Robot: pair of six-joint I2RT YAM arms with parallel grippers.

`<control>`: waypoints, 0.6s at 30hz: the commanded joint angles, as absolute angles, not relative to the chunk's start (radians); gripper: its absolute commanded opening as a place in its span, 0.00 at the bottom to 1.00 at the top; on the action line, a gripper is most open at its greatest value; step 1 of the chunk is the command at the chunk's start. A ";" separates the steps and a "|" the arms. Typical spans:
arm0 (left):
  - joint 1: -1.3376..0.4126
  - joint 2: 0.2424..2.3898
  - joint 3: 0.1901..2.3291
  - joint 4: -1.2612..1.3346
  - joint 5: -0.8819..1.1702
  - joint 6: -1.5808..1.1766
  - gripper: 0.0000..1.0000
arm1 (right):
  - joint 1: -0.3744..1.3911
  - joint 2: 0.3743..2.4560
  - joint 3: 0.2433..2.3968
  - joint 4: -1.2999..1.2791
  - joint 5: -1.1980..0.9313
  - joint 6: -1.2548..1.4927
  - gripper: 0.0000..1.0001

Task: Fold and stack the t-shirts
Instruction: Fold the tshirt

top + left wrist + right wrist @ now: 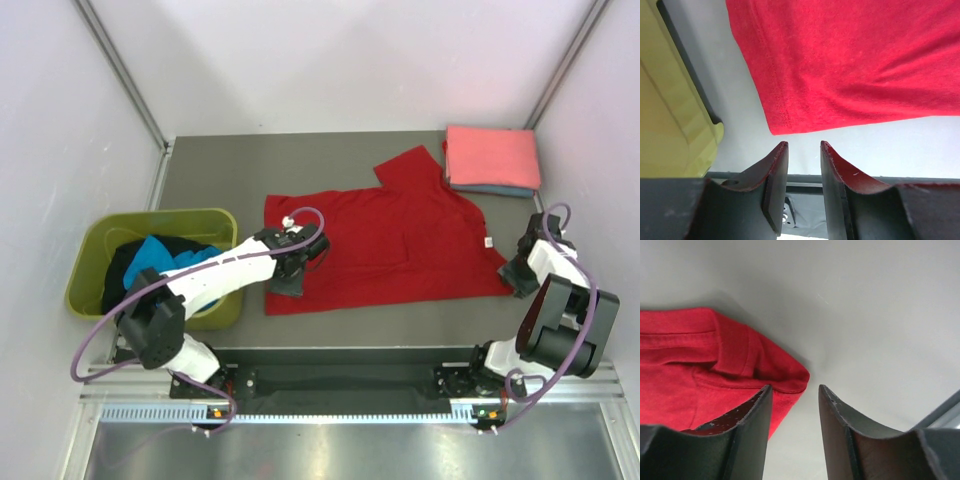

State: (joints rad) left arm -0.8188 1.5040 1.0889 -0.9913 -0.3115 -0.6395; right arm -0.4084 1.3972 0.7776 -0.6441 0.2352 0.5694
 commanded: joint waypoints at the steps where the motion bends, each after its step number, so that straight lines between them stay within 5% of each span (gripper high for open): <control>1: -0.816 1.526 1.085 -1.019 -0.318 -0.630 0.37 | -0.420 1.426 0.750 -0.580 0.259 0.577 0.42; 8: -0.818 1.554 1.051 -0.962 -0.276 -0.577 0.41 | -0.425 1.454 0.716 -0.522 0.276 0.575 0.32; 14: -0.819 1.623 1.019 -0.930 -0.267 -0.539 0.42 | -0.434 1.442 0.713 -0.499 0.282 0.551 0.00; 18: -0.819 1.644 1.028 -0.914 -0.252 -0.486 0.42 | -0.439 1.439 0.707 -0.486 0.276 0.546 0.00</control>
State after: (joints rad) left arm -0.8188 1.6409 1.0225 -0.9459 -0.2707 -0.5434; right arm -0.4103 1.4261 0.7399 -0.5537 0.2176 0.5652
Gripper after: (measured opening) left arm 0.424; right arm 0.025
